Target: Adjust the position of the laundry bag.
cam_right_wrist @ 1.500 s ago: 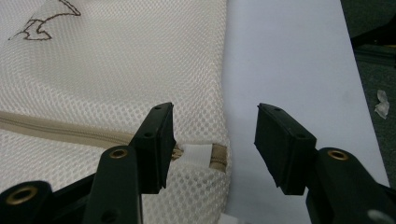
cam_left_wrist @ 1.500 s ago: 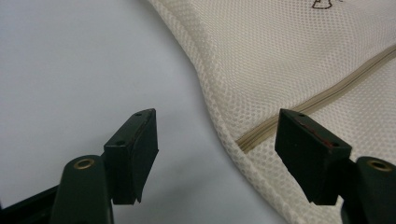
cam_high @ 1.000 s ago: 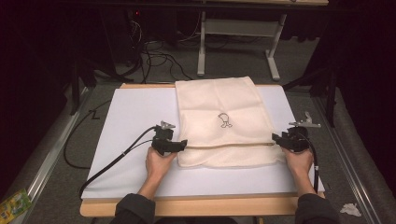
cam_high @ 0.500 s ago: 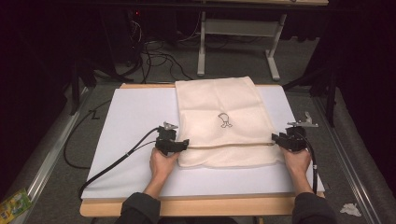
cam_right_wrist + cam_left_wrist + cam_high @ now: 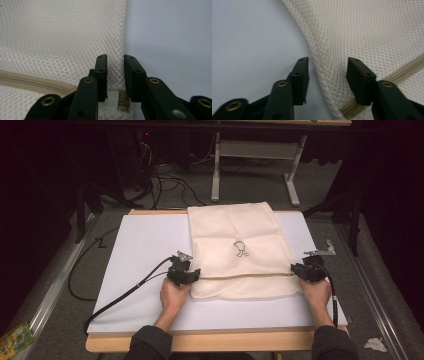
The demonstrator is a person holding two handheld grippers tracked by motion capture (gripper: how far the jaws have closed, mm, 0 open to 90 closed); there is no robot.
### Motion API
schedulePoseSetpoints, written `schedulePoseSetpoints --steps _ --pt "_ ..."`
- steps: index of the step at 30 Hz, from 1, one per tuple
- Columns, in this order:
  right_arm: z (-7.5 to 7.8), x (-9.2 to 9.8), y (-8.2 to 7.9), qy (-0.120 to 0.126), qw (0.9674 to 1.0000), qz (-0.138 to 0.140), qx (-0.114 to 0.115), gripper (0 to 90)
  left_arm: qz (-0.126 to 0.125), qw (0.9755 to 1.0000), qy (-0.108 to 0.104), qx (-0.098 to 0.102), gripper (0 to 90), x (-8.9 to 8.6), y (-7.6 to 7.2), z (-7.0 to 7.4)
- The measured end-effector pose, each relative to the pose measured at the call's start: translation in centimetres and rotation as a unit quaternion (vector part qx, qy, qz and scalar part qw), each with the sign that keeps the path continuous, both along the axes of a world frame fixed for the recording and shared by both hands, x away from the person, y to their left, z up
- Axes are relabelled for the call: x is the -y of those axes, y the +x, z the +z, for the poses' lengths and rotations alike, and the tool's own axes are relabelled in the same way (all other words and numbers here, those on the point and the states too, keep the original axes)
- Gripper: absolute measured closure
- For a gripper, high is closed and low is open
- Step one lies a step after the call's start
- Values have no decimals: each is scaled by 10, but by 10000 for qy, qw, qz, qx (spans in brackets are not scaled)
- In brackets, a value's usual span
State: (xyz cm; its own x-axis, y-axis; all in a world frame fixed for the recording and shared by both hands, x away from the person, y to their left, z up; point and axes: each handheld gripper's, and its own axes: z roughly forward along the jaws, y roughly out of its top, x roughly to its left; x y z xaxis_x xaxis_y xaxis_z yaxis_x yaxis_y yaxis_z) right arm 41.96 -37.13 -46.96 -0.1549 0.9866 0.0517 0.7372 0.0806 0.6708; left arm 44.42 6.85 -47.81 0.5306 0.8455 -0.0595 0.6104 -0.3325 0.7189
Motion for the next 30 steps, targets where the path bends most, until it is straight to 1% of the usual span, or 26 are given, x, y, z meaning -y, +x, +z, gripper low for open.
schedulePoseSetpoints --steps 1,2,3,4,6,7,9,10,13,15,17,18,19,20,25,30 --pt "0 -1 0 -39 10000 23 -23 760 -4 10000 18 5 565 0 0 0" --pt "2 -4 1 -203 9997 94 -67 784 -14 10000 44 4 608 0 0 1" --pt "2 -5 2 -268 9995 117 -89 793 -39 10000 75 4 634 1 0 1" --pt "2 -5 2 -268 9995 117 -89 793 -99 9999 108 4 634 3 0 2" --pt "3 -8 2 -384 9991 155 -128 805 -158 9997 178 9 728 7 -1 3" --pt "4 -8 3 -394 9990 182 -132 810 -181 9997 190 -5 728 8 0 3" --pt "4 -7 3 -350 9991 181 -150 822 -185 9997 125 -108 755 7 2 4" --pt "4 -7 3 -318 9992 178 -149 838 -198 9997 108 -134 792 7 3 4" --pt "4 -7 3 -347 9992 187 -107 859 -242 9996 32 -159 841 7 4 4" --pt "4 -7 3 -386 9990 214 -95 867 -267 9995 12 -190 849 6 5 4" --pt "7 -9 5 -539 9980 320 -121 882 -297 9993 -26 -222 864 5 7 5" --pt "8 -10 5 -607 9975 351 -102 884 -308 9993 -33 -218 866 4 7 6" --pt "8 -10 5 -607 9975 351 -102 884 -325 9993 -32 -177 866 4 8 7" --pt "9 -10 5 -662 9970 386 -77 886 -346 9993 -57 -161 869 2 8 9" --pt "10 -9 4 -565 9976 389 -54 887 -382 9991 -122 -158 870 0 7 14" --pt "12 -10 1 -514 9974 507 -24 887 -439 9989 -127 -68 871 -4 6 20"
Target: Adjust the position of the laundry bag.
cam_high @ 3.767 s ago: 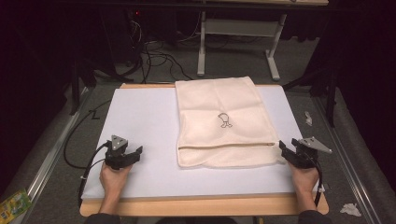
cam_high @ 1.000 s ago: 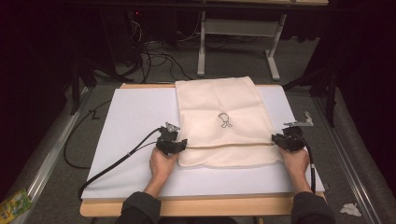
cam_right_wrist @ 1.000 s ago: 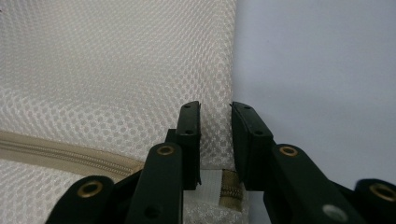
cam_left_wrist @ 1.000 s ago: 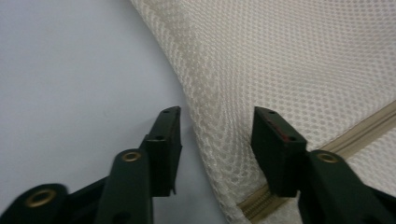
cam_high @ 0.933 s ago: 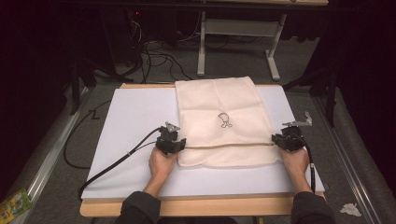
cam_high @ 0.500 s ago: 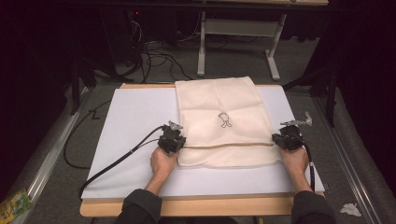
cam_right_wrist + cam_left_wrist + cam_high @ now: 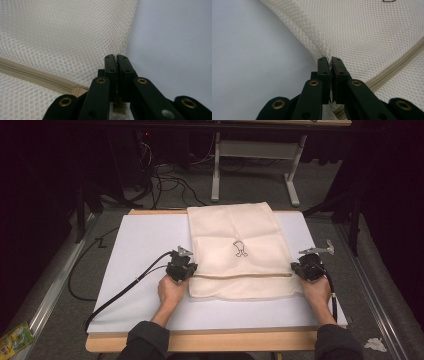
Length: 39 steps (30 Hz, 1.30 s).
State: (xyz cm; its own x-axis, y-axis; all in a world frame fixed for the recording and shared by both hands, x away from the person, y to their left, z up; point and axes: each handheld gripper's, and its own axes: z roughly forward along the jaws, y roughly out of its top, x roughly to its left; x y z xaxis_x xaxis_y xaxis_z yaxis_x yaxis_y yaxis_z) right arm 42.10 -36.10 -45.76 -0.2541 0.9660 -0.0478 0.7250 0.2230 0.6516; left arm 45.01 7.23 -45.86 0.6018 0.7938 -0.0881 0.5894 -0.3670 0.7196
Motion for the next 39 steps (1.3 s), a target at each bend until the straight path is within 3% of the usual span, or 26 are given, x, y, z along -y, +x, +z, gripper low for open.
schedulePoseSetpoints --steps 9,22,26,34,39 --pt "5 -1 -6 377 9992 101 89 887 -37 9999 -51 78 871 -9 -1 11" --pt "8 -13 -17 655 9969 386 208 887 70 9996 -86 258 872 -32 -8 24" --pt "9 -19 -18 801 9956 413 256 887 123 9995 -61 292 873 -41 -12 24" --pt "10 -38 -22 801 9944 629 289 887 252 9993 -101 258 873 -57 -15 21" --pt "10 -40 -29 905 9933 648 302 887 244 9992 -137 291 872 -61 -20 21"
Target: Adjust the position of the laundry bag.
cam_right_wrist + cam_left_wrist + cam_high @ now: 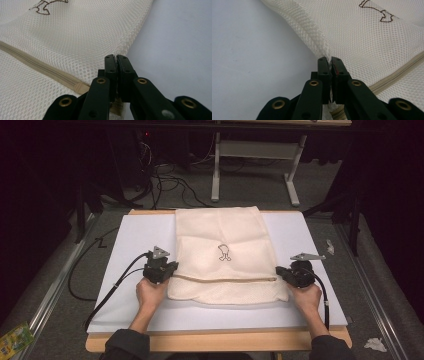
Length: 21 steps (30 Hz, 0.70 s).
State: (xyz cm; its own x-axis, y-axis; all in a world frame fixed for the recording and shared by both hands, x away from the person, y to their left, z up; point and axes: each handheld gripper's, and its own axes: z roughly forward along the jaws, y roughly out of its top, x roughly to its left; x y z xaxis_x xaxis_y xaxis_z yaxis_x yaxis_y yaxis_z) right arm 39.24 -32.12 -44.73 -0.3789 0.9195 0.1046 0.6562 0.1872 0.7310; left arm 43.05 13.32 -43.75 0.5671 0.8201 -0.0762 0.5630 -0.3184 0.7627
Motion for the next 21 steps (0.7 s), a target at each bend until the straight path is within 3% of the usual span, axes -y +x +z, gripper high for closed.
schedulePoseSetpoints --steps 7,14,21 --pt "1 -6 -10 75 9999 95 31 886 38 10000 3 21 872 -9 -7 0" --pt "-1 -7 -18 273 9995 142 16 886 -41 9999 -63 -121 869 -17 -14 -6" --pt "-2 -13 -26 221 9994 262 58 885 -6 9999 -110 -62 868 -24 -22 -5"
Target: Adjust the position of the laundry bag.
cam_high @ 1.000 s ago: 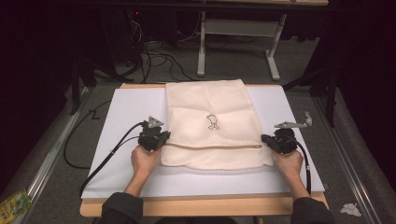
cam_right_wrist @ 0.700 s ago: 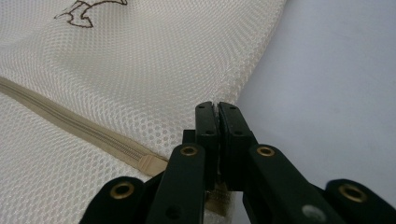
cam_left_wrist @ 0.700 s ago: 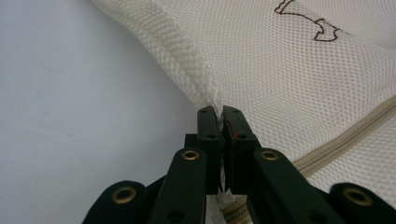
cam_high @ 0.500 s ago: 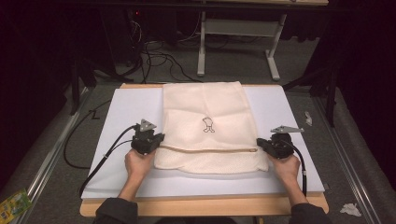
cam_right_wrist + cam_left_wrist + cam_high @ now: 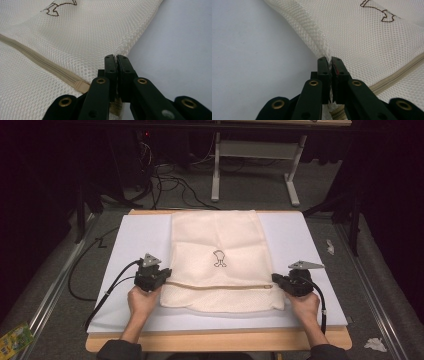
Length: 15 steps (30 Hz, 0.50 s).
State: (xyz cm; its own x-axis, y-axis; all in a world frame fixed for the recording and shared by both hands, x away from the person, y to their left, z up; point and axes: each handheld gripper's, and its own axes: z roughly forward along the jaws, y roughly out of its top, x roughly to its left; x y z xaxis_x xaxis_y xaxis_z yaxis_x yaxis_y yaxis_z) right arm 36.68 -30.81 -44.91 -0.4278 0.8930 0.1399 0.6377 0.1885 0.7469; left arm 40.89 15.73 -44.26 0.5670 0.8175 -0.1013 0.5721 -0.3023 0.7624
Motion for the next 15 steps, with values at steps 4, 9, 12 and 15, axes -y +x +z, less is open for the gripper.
schedulePoseSetpoints --steps 4,9,12,15 --pt "0 -5 -6 -153 9999 28 55 885 -70 9999 -88 -95 864 -4 -3 -4" --pt "1 -11 -13 -191 9996 140 121 884 -49 9999 -75 -92 863 -10 -8 -5" --pt "0 -13 -15 -154 9997 141 128 883 -35 9999 -68 -90 863 -13 -11 -6" --pt "-2 -15 -19 -108 9997 171 125 883 -26 9998 -156 -137 860 -18 -12 -8"
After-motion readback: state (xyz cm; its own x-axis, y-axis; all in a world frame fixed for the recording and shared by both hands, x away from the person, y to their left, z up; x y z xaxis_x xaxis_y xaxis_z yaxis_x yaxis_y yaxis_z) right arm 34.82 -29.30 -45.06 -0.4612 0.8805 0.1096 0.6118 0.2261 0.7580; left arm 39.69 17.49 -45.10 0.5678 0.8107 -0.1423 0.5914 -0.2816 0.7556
